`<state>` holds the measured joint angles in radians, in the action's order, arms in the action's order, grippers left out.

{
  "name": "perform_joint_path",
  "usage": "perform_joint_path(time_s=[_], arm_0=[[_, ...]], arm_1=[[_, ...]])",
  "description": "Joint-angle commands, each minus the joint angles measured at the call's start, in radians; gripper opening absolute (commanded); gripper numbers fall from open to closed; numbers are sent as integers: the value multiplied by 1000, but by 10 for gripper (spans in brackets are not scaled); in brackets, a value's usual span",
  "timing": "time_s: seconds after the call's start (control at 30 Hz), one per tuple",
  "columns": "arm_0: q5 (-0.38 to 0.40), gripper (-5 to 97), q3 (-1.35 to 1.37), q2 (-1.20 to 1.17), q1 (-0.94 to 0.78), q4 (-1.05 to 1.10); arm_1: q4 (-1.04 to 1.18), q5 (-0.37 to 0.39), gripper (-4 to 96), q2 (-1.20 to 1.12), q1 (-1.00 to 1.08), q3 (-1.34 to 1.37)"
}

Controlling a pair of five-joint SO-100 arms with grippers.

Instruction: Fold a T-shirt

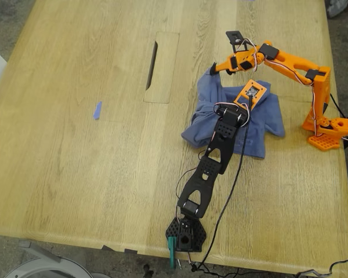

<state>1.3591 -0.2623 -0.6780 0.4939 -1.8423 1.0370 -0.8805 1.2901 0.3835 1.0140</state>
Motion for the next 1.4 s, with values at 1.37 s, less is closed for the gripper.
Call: perform_joint_path(time_s=[1.37], arm_0=[[11,0,-49,-202,23,-55]], arm_1=[[443,-71,1,-670,-5,-1146]])
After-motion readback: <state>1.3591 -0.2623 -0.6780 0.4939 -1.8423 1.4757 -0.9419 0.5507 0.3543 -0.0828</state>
